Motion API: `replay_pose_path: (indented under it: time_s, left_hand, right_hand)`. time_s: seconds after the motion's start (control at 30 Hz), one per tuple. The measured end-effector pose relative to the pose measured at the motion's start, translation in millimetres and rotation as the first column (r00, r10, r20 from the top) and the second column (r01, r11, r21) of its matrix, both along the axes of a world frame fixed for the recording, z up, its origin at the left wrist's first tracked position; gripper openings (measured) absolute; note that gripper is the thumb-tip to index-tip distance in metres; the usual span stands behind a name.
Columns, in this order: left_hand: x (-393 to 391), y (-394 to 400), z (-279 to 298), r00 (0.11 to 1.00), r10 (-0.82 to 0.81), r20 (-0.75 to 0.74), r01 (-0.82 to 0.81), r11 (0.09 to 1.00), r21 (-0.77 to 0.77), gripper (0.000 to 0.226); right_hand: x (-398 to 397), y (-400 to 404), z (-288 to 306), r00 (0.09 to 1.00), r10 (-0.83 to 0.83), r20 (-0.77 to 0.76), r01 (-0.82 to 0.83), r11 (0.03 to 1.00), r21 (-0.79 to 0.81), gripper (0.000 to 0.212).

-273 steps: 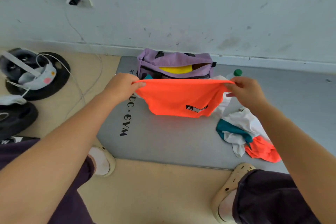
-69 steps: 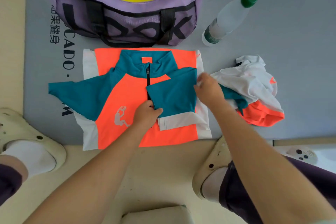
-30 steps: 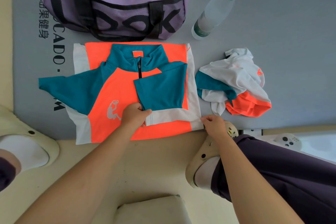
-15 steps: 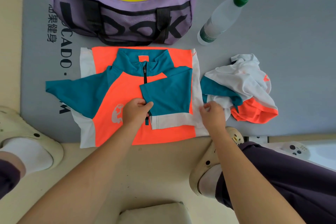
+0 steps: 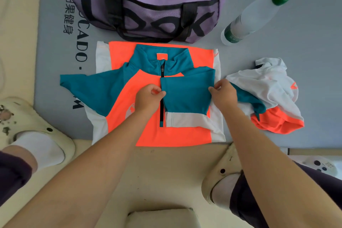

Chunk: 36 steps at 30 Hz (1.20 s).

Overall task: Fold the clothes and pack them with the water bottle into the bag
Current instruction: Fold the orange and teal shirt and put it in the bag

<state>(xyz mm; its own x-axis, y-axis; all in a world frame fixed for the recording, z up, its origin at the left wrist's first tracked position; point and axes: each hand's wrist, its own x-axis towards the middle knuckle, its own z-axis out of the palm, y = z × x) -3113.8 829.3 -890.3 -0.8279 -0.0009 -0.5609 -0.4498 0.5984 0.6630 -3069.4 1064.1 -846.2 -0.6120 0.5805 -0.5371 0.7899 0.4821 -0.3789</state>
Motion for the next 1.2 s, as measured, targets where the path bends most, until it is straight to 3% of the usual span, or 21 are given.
replay_pose_path:
  time_s: [0.07,0.13,0.27,0.37,0.47,0.57,0.67,0.8,0.9,0.97,1.07,1.13,1.2]
  left_hand:
    - [1.0,-3.2,7.1,1.0,0.022,-0.015,-0.022,1.0,-0.003,0.017]
    - [0.0,-13.5,16.3,0.996,0.076,-0.048,-0.076,0.997,-0.003,0.019]
    - [-9.6,-63.5,37.4,0.931,0.306,-0.198,-0.321,0.946,-0.049,0.022]
    - [-18.1,-115.0,43.7,0.857,0.402,-0.323,-0.475,0.86,-0.188,0.026]
    - [-31.2,-159.0,38.3,0.843,0.438,-0.31,-0.52,0.812,-0.265,0.044]
    - [-49.1,-184.4,30.7,0.943,0.272,-0.194,-0.322,0.896,-0.306,0.053]
    - [-68.0,-195.5,27.8,0.992,-0.018,-0.127,-0.034,0.918,-0.396,0.045]
    - [-89.1,-206.2,35.1,0.993,-0.118,0.015,0.108,0.843,-0.527,0.037]
    - [-94.7,-216.3,43.0,0.937,-0.207,0.28,0.342,0.706,-0.621,0.058]
    - [-93.0,-224.5,49.1,0.902,-0.251,0.352,0.427,0.645,-0.634,0.059]
    - [-83.2,-233.5,53.5,0.938,-0.286,0.194,0.345,0.731,-0.589,0.034]
    - [-74.9,-232.5,54.3,0.979,-0.197,0.045,0.197,0.886,-0.419,0.029]
    - [-69.8,-228.1,58.3,0.998,-0.066,-0.014,0.061,0.971,-0.231,0.024]
  right_hand:
    - [3.4,-20.4,5.2,0.998,0.04,-0.054,-0.036,0.997,0.075,0.026]
    - [4.6,-50.1,9.8,0.975,0.197,-0.103,-0.187,0.977,0.098,0.027]
    - [-6.5,-118.7,5.4,0.861,0.504,-0.07,-0.507,0.861,-0.038,0.029]
    - [-20.4,-160.1,-3.3,0.842,0.54,-0.015,-0.538,0.836,-0.104,0.045]
    - [-28.8,-180.0,-10.0,0.848,0.514,0.13,-0.518,0.855,-0.006,0.078]
    - [-38.1,-186.3,-11.2,0.783,0.558,0.275,-0.595,0.8,0.072,0.098]
    - [-49.5,-192.1,-9.7,0.741,0.561,0.369,-0.627,0.774,0.082,0.102]
    - [-55.3,-197.1,-8.3,0.73,0.516,0.447,-0.607,0.79,0.079,0.102]
    - [-55.8,-197.7,-7.1,0.711,0.524,0.469,-0.624,0.778,0.077,0.104]
    - [-55.3,-197.7,-6.9,0.715,0.524,0.463,-0.624,0.777,0.085,0.104]
    - [-53.3,-195.7,-7.6,0.734,0.523,0.433,-0.606,0.792,0.071,0.103]
    - [-50.8,-193.0,-7.7,0.747,0.522,0.411,-0.596,0.8,0.067,0.102]
    - [-47.2,-190.6,-7.4,0.761,0.524,0.382,-0.59,0.804,0.072,0.101]
